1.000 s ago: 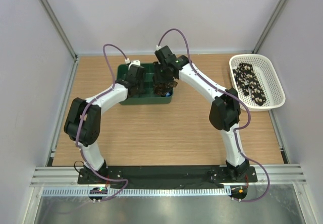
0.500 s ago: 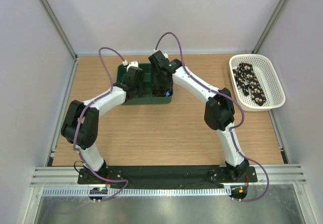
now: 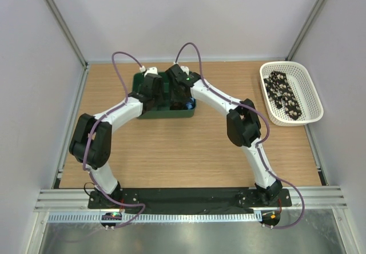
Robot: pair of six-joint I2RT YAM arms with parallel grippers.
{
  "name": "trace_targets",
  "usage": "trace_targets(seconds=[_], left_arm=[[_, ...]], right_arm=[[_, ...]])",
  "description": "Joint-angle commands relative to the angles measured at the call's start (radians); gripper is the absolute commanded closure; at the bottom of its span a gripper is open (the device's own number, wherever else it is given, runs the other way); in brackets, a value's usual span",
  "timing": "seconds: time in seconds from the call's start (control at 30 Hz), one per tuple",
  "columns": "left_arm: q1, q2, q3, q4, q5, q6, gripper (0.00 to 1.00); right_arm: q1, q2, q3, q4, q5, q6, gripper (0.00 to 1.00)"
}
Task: Roll the ties
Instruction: Place the rolled tie into the container
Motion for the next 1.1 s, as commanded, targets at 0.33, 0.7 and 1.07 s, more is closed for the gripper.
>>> trace_targets(seconds=[0.33, 0.7, 1.07], left_arm=[[0.002, -0.005, 0.026, 0.055, 0.009, 0.011, 0.60], [0.033, -0.083, -0.039, 0.031, -0.045, -0.052, 0.59], [0.036, -0.062, -0.031, 0.038, 0.030, -0.049, 0.58]], right_arm=[[0.006, 0.085, -0.009, 0.015, 0.090, 0.028, 0.98], [0.004, 0.150, 0.049, -0.023, 0.105, 0.017, 0.87], [0.009, 0.104, 0.108, -0.057, 0.136, 0.000, 0.50]])
